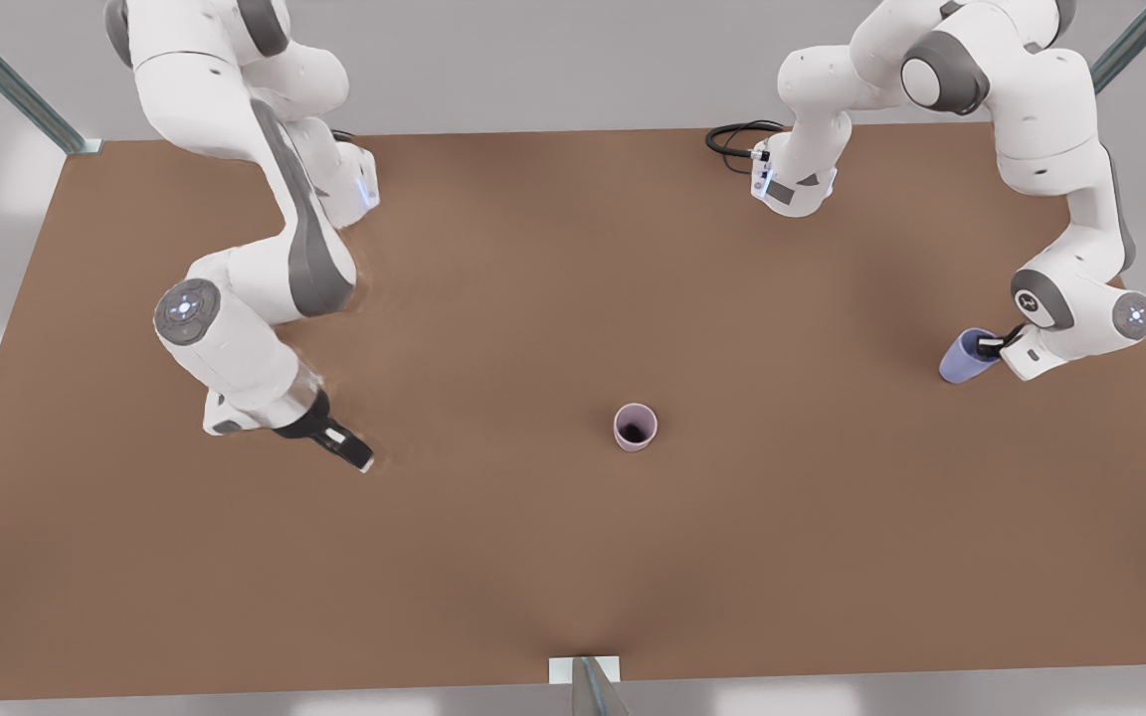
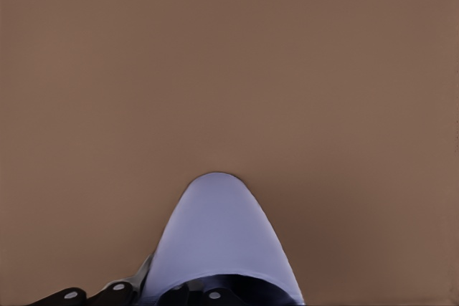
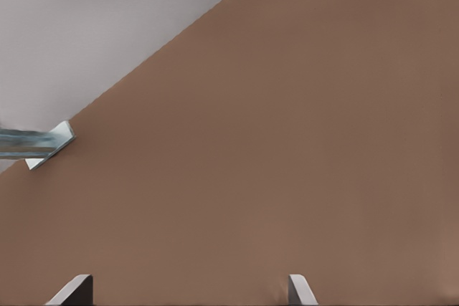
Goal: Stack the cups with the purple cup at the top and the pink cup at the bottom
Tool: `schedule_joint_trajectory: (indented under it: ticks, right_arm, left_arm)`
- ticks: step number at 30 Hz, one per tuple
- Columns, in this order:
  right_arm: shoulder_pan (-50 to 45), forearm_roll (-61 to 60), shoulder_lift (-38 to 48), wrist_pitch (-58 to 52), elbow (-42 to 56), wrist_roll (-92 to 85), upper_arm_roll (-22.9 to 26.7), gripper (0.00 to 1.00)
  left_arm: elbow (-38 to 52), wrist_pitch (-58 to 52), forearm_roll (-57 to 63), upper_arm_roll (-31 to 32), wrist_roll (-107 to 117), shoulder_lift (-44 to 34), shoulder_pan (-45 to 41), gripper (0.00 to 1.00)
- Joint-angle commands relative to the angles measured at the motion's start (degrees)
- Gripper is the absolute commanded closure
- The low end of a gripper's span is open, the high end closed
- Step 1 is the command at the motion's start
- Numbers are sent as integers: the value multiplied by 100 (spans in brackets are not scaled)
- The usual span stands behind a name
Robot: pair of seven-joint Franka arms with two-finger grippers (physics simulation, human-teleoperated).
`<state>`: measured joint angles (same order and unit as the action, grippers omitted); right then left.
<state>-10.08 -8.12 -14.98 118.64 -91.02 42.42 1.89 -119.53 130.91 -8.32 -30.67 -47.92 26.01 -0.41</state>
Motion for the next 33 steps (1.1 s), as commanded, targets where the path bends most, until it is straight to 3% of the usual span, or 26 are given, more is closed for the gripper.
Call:
schedule_joint_trajectory:
  ticks: [1, 4, 9, 12, 13, 16, 20, 27, 33]
  right_arm:
    - [718, 3, 285, -1334, -4, -4530, 92, 0]
    - [921, 917, 65, -1370, 277, -4848, 66, 0]
    - [1185, 707, 57, -1625, 313, -5331, 110, 0]
    - [1175, 689, -93, -1782, 637, -5376, 57, 0]
    - [1044, 689, -75, -2371, 892, -5331, 5, 0]
    - [1123, 698, -145, -2407, 1103, -5331, 31, 0]
    - [1263, 698, -102, -2539, 1499, -5340, 110, 0]
    - [1369, 786, -102, -2671, 1605, -5340, 128, 0]
    - [1386, 777, -145, -2644, 1684, -5340, 119, 0]
  left_arm:
    - [53, -162, -65, 52, -658, -43, -12, 79]
    - [202, -320, -65, 175, -254, -52, -117, 79]
    - [1933, -2711, -170, 430, 1723, -263, -1031, 79]
    - [2496, -3019, -346, 1352, 3621, -360, -1471, 79]
    - [2742, -3247, -346, 1721, 4255, -334, -1471, 79]
    - [2839, -3318, -337, 2521, 5363, -334, -1488, 79]
    - [3155, -3282, -433, 2583, 6294, -123, -2007, 79]
    - [4649, -3247, -689, 2943, 8035, 879, -2411, 79]
    - [4975, -2878, -689, 3163, 8677, 1213, -2552, 79]
